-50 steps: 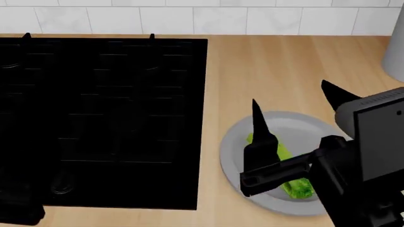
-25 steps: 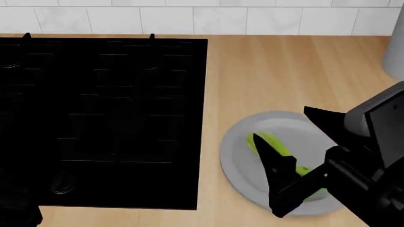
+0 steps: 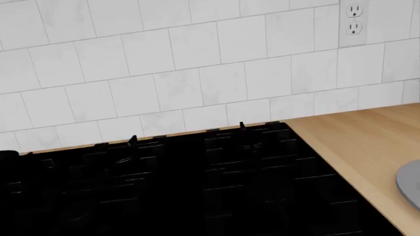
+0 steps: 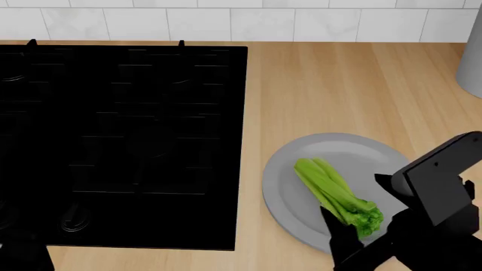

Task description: Pick the celery from the plate and place it in the pan.

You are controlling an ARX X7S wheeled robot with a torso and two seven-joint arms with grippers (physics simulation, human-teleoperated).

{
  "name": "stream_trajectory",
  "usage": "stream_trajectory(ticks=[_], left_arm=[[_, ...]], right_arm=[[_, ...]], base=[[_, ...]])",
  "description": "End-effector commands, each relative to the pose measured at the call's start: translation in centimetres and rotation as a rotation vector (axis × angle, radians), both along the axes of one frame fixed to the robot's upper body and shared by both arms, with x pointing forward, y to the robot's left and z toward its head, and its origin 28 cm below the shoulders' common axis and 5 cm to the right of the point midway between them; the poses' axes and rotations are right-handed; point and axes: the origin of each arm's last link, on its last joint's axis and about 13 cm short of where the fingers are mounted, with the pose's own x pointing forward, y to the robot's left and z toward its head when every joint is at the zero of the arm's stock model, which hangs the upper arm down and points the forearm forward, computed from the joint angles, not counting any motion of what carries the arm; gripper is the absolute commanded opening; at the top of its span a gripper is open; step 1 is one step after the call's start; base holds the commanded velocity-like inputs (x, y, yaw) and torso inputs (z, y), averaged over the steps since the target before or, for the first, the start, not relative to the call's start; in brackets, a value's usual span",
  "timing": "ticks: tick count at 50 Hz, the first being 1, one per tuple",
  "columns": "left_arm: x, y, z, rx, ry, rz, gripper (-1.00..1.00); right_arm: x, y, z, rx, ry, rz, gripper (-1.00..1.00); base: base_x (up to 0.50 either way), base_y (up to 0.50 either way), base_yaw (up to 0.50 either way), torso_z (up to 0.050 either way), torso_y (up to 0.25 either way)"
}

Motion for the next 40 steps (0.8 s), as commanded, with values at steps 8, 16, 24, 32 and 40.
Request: stream_trajectory(ticks=[8, 16, 24, 32, 40], left_arm=[[-0.2, 0.0, -0.1, -0.002, 0.008, -0.002, 1.0], [-0.2, 0.0, 0.1, 0.0, 0.007, -0.003, 1.0], [-0.4, 0.0, 0.1, -0.002, 0.011, -0.005, 1.0], [-0.6, 0.0, 0.0, -0.003, 0.014, -0.003, 1.0], [-0.6, 0.0, -0.2, -0.002, 0.018, -0.002, 1.0]], right_arm=[[1.6, 0.2, -1.5, -0.034, 0.046, -0.016, 1.0], [2.6, 0.1, -2.1, -0.034, 0.06, -0.033, 1.0], [2.7, 0.3, -2.6, -0.041, 0.082, -0.031, 1.0], [2.6, 0.2, -2.8, -0.04, 0.091, -0.033, 1.0], [2.5, 0.2, -2.8, -0.029, 0.082, -0.032, -1.0]], base=[[0.0, 0.0, 0.0, 0.0, 0.0], [0.0, 0.0, 0.0, 0.0, 0.0], [0.0, 0.0, 0.0, 0.0, 0.0], [0.0, 0.0, 0.0, 0.0, 0.0], [0.0, 0.0, 0.0, 0.0, 0.0]])
